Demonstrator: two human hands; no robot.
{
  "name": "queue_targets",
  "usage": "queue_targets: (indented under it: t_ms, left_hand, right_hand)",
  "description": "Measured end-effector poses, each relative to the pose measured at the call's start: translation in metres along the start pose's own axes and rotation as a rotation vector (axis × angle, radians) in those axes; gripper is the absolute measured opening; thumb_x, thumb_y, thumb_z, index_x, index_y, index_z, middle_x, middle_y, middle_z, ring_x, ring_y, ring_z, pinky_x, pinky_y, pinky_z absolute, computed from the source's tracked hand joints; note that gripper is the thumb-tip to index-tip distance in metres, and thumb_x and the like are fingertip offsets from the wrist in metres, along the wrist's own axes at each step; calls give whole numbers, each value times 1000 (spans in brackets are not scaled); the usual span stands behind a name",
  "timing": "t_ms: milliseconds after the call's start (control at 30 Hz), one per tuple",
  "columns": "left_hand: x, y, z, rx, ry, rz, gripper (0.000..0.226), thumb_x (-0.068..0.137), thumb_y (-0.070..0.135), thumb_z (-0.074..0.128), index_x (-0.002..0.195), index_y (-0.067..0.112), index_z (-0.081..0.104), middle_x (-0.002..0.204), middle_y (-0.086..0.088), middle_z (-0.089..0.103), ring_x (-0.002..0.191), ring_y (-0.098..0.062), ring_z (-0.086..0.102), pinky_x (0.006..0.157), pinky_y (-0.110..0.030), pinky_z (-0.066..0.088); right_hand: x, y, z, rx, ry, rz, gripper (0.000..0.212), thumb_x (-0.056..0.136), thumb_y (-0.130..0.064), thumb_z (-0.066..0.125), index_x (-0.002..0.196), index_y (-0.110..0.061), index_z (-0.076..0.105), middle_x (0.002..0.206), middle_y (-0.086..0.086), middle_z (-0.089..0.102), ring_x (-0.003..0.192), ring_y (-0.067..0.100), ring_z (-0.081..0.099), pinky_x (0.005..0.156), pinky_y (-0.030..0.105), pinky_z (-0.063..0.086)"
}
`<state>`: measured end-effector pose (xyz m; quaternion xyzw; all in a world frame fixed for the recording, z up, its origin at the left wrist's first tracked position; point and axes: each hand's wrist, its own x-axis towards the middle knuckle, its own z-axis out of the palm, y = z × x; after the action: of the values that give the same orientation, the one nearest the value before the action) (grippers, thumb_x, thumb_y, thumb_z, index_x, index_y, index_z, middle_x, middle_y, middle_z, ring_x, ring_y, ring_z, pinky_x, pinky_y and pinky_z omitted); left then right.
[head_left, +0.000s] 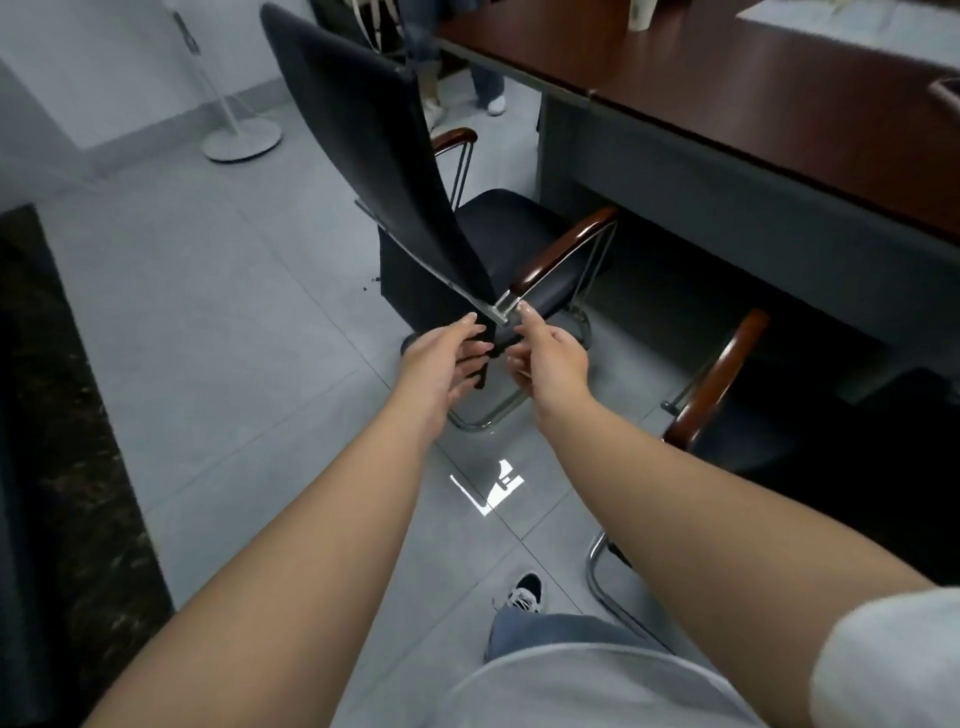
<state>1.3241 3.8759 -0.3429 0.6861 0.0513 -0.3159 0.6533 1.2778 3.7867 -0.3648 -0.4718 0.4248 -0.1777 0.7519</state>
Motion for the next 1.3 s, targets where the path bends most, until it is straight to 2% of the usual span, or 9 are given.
queue_targets:
  t_ms: [167, 300, 467, 600, 733, 900, 1133, 1233, 1300]
  left_hand:
    - [69, 49, 33, 48, -51, -10, 16, 90, 33, 57, 84, 20, 65, 69, 6, 67, 79, -11, 63, 84, -27, 48]
    - [108, 63, 76, 115, -149, -67, 16, 89, 35, 58, 87, 21, 66, 77, 4, 67, 82, -12, 63, 85, -28, 48]
    - [149, 64, 157, 211, -386, -156, 15, 90, 32, 57, 86, 19, 64, 76, 4, 66, 73, -9, 61, 75, -23, 46]
    - [170, 65, 231, 338, -606, -179, 15, 91, 31, 56, 86, 19, 62, 76, 2, 62, 66, -8, 58, 63, -20, 43]
    - [189, 68, 287, 466, -766, -187, 16, 91, 33, 56, 90, 19, 63, 80, 2, 65, 74, -10, 60, 67, -23, 45]
    - [206, 51, 341, 622, -884, -215, 18, 90, 35, 56, 89, 19, 64, 82, 2, 66, 81, -13, 62, 72, -25, 49]
    - [217, -3, 366, 716, -826, -303, 18, 93, 34, 53, 88, 18, 60, 83, 1, 62, 79, -12, 59, 78, -24, 49]
    - [233, -28, 371, 748, -765, -318, 25, 93, 35, 53, 105, 14, 58, 92, -1, 62, 81, -10, 58, 73, -20, 48]
    - [243, -47, 378, 803, -752, -346, 32, 93, 35, 53, 114, 12, 56, 106, -4, 63, 89, -12, 59, 76, -21, 48]
  right_hand:
    - [76, -46, 14, 42, 67, -39, 26, 87, -38, 62, 76, -15, 57, 61, 0, 54, 56, 10, 51, 60, 21, 46]
    - [120, -71, -8, 106, 197, -65, 28, 86, -37, 64, 75, -13, 56, 58, 1, 52, 55, 12, 50, 62, 24, 47]
    - [158, -84, -69, 214, 410, -20, 25, 87, -37, 63, 86, -12, 60, 57, -2, 50, 53, 9, 48, 62, 22, 46]
    - [175, -102, -131, 280, 669, -47, 24, 86, -38, 64, 79, -15, 59, 55, -2, 51, 50, 8, 47, 57, 21, 44]
    - [179, -114, -179, 218, 858, -31, 26, 86, -41, 62, 87, -16, 62, 68, 0, 58, 64, 10, 56, 68, 25, 52]
    - [181, -105, -218, 240, 986, 40, 22, 87, -39, 62, 82, -18, 62, 68, -1, 58, 61, 9, 54, 56, 18, 43]
    - [205, -74, -246, 210, 921, 210, 22, 87, -41, 61, 86, -19, 61, 74, 0, 60, 65, 10, 55, 61, 19, 46]
    - [223, -69, -256, 173, 855, 247, 23, 87, -42, 60, 81, -20, 60, 74, -2, 59, 67, 9, 56, 62, 19, 46]
    - [236, -59, -262, 144, 830, 287, 26, 89, -42, 58, 91, -17, 61, 78, -4, 59, 73, 8, 57, 71, 20, 48]
